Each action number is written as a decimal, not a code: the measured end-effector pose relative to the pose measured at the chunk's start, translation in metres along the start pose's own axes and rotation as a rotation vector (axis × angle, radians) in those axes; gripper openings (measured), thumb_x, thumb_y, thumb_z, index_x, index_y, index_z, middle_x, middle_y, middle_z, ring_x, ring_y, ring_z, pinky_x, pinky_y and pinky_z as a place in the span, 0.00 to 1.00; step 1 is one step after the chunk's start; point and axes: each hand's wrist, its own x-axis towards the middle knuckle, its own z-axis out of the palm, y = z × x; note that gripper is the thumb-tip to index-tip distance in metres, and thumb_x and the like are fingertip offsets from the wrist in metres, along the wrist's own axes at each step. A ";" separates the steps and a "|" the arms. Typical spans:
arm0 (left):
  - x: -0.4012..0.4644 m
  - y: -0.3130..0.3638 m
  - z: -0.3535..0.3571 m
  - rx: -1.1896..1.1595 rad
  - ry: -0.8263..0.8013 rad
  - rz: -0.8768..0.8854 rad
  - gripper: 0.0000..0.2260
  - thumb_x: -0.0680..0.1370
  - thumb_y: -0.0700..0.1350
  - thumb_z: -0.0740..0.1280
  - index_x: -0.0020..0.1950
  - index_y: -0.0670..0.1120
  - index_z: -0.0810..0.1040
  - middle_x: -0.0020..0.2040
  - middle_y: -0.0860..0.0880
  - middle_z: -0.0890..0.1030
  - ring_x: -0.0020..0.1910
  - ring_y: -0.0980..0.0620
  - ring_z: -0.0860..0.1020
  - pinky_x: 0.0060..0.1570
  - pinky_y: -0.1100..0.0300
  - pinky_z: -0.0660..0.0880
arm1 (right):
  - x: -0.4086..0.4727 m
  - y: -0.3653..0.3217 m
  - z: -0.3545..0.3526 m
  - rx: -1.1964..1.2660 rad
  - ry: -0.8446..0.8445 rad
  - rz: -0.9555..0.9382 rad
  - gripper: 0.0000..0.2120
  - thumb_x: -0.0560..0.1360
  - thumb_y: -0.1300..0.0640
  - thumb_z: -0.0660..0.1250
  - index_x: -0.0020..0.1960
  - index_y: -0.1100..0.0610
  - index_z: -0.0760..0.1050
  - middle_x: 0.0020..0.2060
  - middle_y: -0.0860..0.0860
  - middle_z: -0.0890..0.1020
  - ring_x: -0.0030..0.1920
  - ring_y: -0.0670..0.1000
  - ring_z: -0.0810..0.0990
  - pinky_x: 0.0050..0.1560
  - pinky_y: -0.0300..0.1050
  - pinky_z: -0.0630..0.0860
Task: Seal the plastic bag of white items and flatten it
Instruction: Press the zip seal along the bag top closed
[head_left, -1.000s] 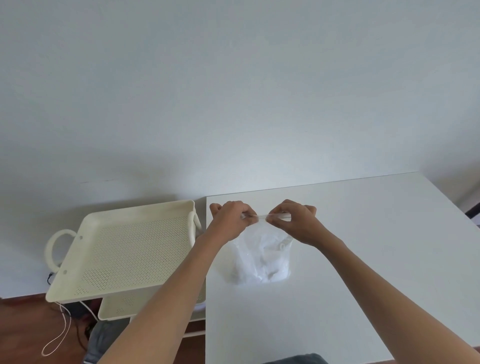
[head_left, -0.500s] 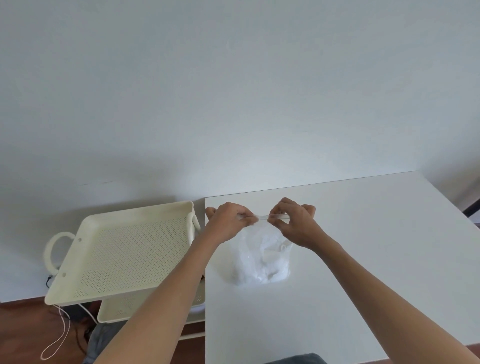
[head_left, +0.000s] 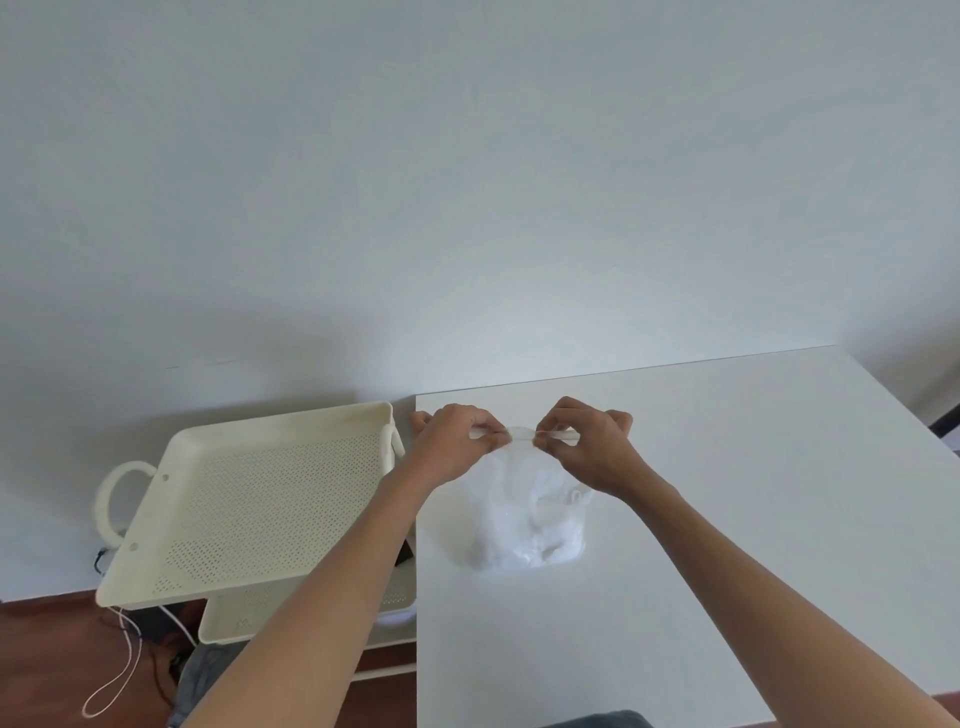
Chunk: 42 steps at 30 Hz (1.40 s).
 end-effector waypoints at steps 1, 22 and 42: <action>0.000 0.000 -0.002 0.020 0.001 0.006 0.09 0.78 0.59 0.70 0.51 0.56 0.86 0.51 0.61 0.84 0.51 0.64 0.72 0.47 0.54 0.52 | 0.000 0.000 0.001 -0.001 -0.009 0.006 0.06 0.79 0.51 0.70 0.43 0.45 0.79 0.46 0.40 0.80 0.48 0.36 0.78 0.60 0.47 0.56; -0.008 -0.001 -0.001 0.049 0.044 0.002 0.06 0.80 0.55 0.69 0.49 0.56 0.84 0.45 0.63 0.80 0.46 0.67 0.70 0.45 0.53 0.51 | 0.005 -0.012 0.013 -0.031 -0.090 0.014 0.09 0.80 0.42 0.67 0.49 0.46 0.80 0.51 0.40 0.82 0.53 0.39 0.79 0.64 0.47 0.55; -0.008 -0.014 -0.011 -0.049 0.041 -0.019 0.12 0.77 0.61 0.70 0.53 0.56 0.85 0.52 0.62 0.84 0.49 0.70 0.69 0.55 0.54 0.54 | 0.013 -0.022 0.026 -0.012 -0.023 -0.037 0.05 0.81 0.51 0.67 0.47 0.44 0.78 0.47 0.40 0.80 0.48 0.35 0.77 0.60 0.47 0.56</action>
